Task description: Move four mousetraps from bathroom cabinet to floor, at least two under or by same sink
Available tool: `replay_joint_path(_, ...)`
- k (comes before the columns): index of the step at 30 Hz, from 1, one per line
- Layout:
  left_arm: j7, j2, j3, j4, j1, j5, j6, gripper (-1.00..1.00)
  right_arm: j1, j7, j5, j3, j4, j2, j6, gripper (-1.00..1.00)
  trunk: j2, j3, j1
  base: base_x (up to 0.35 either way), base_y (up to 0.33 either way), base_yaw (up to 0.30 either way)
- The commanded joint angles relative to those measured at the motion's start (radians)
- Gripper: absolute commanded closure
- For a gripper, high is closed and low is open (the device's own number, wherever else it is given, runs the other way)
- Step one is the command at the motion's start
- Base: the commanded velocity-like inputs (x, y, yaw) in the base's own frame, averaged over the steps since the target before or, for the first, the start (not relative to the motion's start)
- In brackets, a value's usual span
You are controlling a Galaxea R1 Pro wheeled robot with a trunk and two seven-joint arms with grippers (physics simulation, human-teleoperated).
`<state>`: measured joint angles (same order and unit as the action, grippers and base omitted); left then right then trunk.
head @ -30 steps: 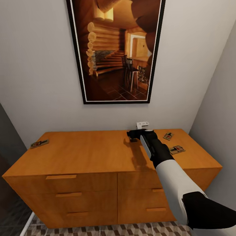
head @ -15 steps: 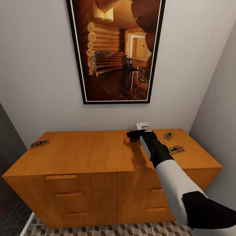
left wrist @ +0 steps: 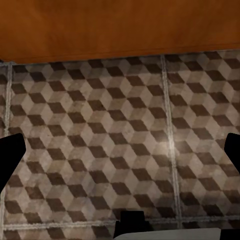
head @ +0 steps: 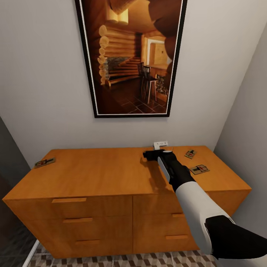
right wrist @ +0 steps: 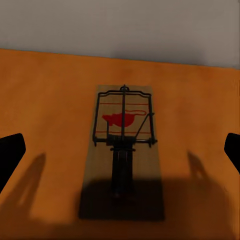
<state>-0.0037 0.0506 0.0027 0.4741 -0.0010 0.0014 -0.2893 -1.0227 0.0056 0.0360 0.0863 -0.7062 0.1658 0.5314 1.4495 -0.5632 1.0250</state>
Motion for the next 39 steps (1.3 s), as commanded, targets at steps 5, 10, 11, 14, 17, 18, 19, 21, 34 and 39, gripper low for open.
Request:
replay_joint_path(5, -0.001, 0.0, 0.0, 0.001, 0.0, 0.0, -0.002, -1.0, 0.0, 0.001, 0.004, 0.002, 0.012, 0.0, -0.002, -1.0, 0.001, -0.001, 0.0, 0.0, 0.0, 0.0)
replay_joint_path(10, 0.0, 0.0, 0.0, 0.001, 0.0, 0.0, -0.002, -1.0, 0.0, 0.001, 0.004, 0.002, 0.018, 0.001, -0.004, -1.0, 0.001, -0.001, 0.0, 0.0, 0.0, 0.0)
replay_joint_path(11, 0.0, 0.0, 0.0, 0.001, 0.0, 0.0, -0.002, -1.0, 0.0, 0.001, 0.004, 0.002, 0.019, 0.001, -0.004, -1.0, 0.001, -0.001, 0.0, 0.0, 0.0, 0.0)
replay_joint_path(14, 0.0, 0.0, 0.0, 0.001, 0.0, 0.0, -0.002, -1.0, 0.0, 0.001, 0.004, 0.003, 0.02, 0.001, -0.005, -1.0, 0.001, -0.001, 0.0, 0.0, 0.0, 0.0)
replay_joint_path(17, 0.0, 0.0, 0.0, 0.001, 0.0, 0.0, -0.002, -1.0, 0.0, 0.001, 0.004, 0.003, 0.021, 0.001, -0.005, -1.0, 0.001, -0.001, 0.0, 0.0, 0.0, 0.0)
replay_joint_path(18, 0.0, 0.0, 0.0, 0.001, 0.0, 0.0, -0.002, -1.0, 0.0, 0.001, 0.004, 0.003, 0.021, 0.001, -0.005, -1.0, 0.001, -0.001, 0.0, 0.0, 0.0, 0.0)
replay_joint_path(19, 0.0, 0.0, 0.0, 0.001, 0.0, 0.0, -0.002, -1.0, 0.0, 0.001, 0.004, 0.003, 0.021, 0.001, -0.005, -1.0, 0.001, -0.001, 0.0, 0.0, 0.0, 0.0)
replay_joint_path(21, 0.0, 0.0, 0.0, 0.001, 0.0, 0.0, -0.002, -1.0, 0.0, 0.001, 0.004, 0.003, 0.022, 0.001, -0.005, -1.0, 0.001, -0.001, 0.0, 0.0, 0.0, 0.0)
replay_joint_path(34, -0.001, 0.0, 0.0, 0.0, 0.0, 0.0, -0.002, -1.0, 0.0, 0.001, 0.003, 0.003, 0.03, 0.001, -0.006, -1.0, 0.001, -0.001, 0.0, 0.0, 0.0, 0.0)
replay_joint_path(39, -0.001, 0.0, 0.0, 0.0, 0.0, 0.0, -0.002, -1.0, 0.0, 0.001, 0.002, 0.003, 0.057, 0.001, -0.028, -1.0, 0.001, -0.001, 0.0, 0.0, 0.0, 0.0)
